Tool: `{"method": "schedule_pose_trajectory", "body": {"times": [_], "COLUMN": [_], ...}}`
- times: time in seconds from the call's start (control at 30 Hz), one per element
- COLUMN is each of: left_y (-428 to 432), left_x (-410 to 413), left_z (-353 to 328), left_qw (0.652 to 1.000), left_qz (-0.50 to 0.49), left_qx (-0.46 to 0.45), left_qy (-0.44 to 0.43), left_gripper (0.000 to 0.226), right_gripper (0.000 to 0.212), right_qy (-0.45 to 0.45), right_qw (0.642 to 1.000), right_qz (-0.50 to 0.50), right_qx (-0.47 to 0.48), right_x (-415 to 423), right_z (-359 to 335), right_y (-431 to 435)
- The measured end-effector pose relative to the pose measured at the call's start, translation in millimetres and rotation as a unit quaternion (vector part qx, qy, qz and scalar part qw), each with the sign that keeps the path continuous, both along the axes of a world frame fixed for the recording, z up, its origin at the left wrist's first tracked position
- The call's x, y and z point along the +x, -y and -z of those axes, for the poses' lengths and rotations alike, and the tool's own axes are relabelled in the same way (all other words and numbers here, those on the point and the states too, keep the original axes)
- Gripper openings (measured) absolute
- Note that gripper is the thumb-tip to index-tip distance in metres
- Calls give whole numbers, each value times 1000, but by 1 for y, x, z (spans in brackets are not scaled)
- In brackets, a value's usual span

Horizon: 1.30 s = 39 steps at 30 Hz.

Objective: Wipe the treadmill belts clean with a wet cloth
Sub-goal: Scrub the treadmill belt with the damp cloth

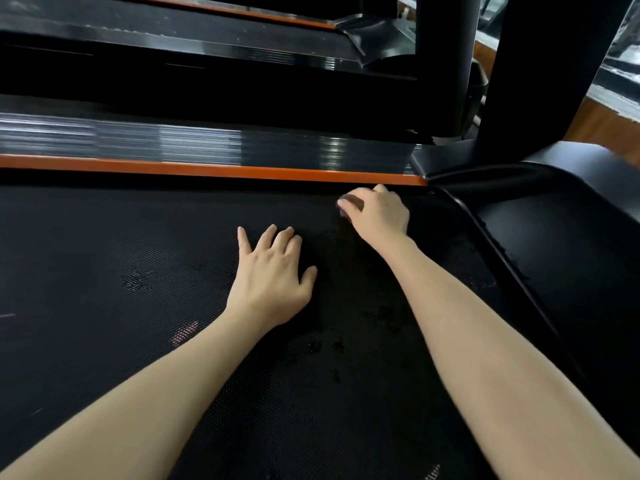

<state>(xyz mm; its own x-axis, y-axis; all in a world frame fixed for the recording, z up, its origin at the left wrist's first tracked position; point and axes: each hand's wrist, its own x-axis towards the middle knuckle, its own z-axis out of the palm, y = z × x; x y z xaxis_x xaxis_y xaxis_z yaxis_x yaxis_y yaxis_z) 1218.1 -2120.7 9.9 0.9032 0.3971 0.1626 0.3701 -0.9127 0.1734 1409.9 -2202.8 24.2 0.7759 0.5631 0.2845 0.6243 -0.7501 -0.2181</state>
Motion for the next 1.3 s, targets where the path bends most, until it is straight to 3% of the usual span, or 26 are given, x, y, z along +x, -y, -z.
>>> {"method": "schedule_pose_trajectory", "body": {"times": [0.07,0.2,0.27,0.33,0.47,0.53,0.6,0.67,0.73,0.83,0.9,1.1,1.2,1.3], "left_y": [0,1,1,1,1,1,2,3,4,3,2,0,0,0], "left_x": [0,0,-2,-2,0,0,-1,-1,0,0,0,1,1,1], "left_z": [-1,-1,-1,-1,0,-1,-1,-1,0,0,0,2,2,2], "left_qw": [1000,1000,1000,1000,1000,999,999,999,1000,1000,1000,1000,1000,1000], "left_qz": [0,5,7,9,5,7,8,2,3,0,-1,4,3,2], "left_qx": [-1,-1,-7,-9,-21,-27,-24,-19,-15,-13,-14,-12,-7,-5], "left_qy": [-2,-1,7,9,17,26,30,29,27,26,17,22,24,27], "left_gripper": [73,71,66,58,54,57,61,58,53,53,53,53,52,51], "right_gripper": [34,36,39,39,35,42,54,61,60,50,48,32,35,36], "right_qy": [-6,58,56,58,19,58,166,198,168,58,32,42,29,68], "right_qw": [1000,977,967,974,999,996,984,972,971,993,997,983,964,965], "right_qz": [-16,-200,-246,-218,-38,-9,-45,-120,-159,-97,-67,-168,-262,-248], "right_qx": [-5,54,45,26,-29,-73,-54,-45,-62,-35,-22,67,18,-39], "right_x": [-13,-83,-92,-72,-13,-8,-16,-20,-13,-3,-9,-106,-147,-125], "right_z": [0,7,9,5,-5,-8,-13,-13,-10,-8,-3,7,4,-6], "right_y": [1,70,96,89,45,47,61,73,73,56,50,126,175,171]}}
